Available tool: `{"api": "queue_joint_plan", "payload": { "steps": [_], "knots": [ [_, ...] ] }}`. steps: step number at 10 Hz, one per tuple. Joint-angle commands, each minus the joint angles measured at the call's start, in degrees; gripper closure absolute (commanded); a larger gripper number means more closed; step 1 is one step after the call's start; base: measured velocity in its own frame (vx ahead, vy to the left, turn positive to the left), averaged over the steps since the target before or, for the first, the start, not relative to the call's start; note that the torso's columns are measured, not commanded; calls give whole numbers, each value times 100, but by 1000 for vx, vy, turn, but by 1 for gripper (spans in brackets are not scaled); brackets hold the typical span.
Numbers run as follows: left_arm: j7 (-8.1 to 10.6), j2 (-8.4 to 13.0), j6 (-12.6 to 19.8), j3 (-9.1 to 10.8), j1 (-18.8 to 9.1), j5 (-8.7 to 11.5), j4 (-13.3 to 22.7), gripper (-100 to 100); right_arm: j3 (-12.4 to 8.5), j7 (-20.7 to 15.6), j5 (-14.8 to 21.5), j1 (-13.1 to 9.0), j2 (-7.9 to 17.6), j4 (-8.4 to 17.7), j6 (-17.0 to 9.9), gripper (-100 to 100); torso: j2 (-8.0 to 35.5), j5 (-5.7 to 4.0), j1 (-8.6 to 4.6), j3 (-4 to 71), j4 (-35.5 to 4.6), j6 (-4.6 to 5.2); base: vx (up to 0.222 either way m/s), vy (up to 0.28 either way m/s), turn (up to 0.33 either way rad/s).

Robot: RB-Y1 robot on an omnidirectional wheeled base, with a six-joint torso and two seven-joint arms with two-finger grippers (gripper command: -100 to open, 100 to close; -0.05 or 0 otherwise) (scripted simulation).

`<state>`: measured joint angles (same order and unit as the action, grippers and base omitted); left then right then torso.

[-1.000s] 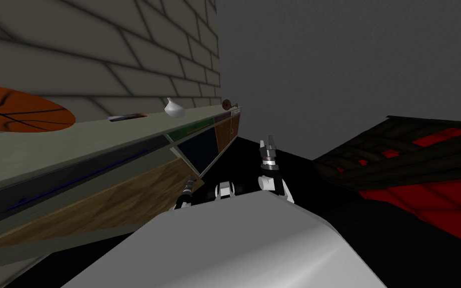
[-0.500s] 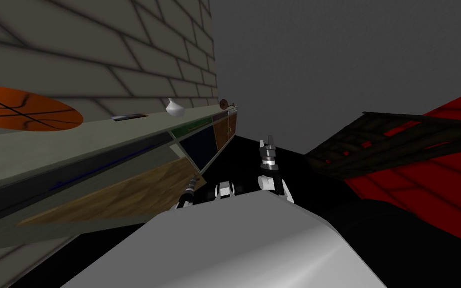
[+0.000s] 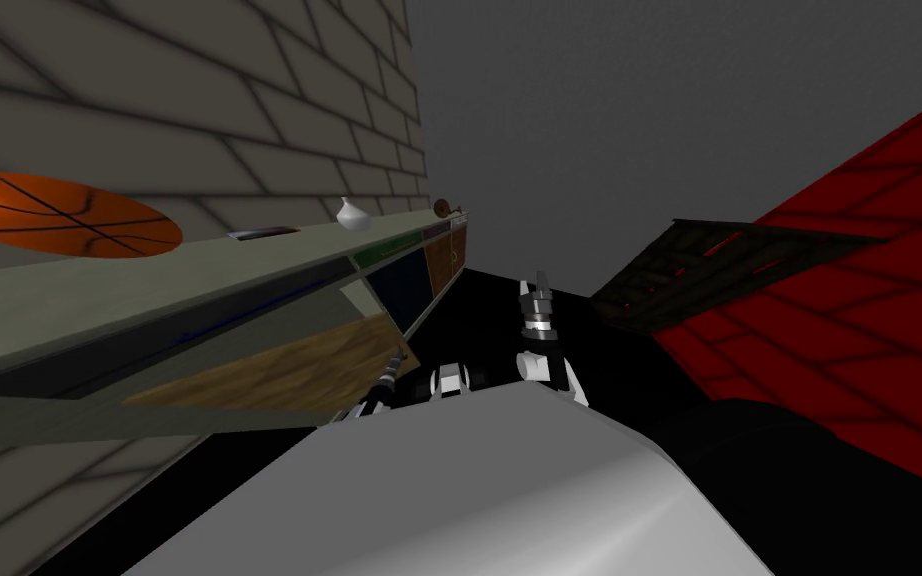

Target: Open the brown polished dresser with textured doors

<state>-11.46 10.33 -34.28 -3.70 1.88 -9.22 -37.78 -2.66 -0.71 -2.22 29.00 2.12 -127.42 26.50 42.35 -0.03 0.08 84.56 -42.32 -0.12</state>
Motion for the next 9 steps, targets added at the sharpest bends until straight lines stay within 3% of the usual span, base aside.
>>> {"api": "queue_joint_plan", "payload": {
  "steps": [1,2,3,7,9],
  "knots": [
    [113,-2,-6,-267,-3,-150,-67,100,0,0,0,0,0,0,0,0,-5,4,-5,3,4,2,-226,67,-112],
    [76,21,30,-215,66,-126,-150,100,0,0,0,1,0,0,0,0,1,3,-14,3,0,5,-110,25,-41],
    [174,73,-4,-480,173,-281,-282,100,0,0,0,2,-1,0,0,0,-35,-6,-18,19,-1,-1,-156,119,-165],
    [372,191,-109,-938,337,-544,-516,100,-1,0,0,1,0,0,0,0,0,4,-5,-1,15,1,-217,133,-142],
    [421,220,-136,-1053,378,-609,-574,100,0,0,0,2,0,0,0,0,-40,1,-11,16,14,5,-136,59,-62]
  ]
}}
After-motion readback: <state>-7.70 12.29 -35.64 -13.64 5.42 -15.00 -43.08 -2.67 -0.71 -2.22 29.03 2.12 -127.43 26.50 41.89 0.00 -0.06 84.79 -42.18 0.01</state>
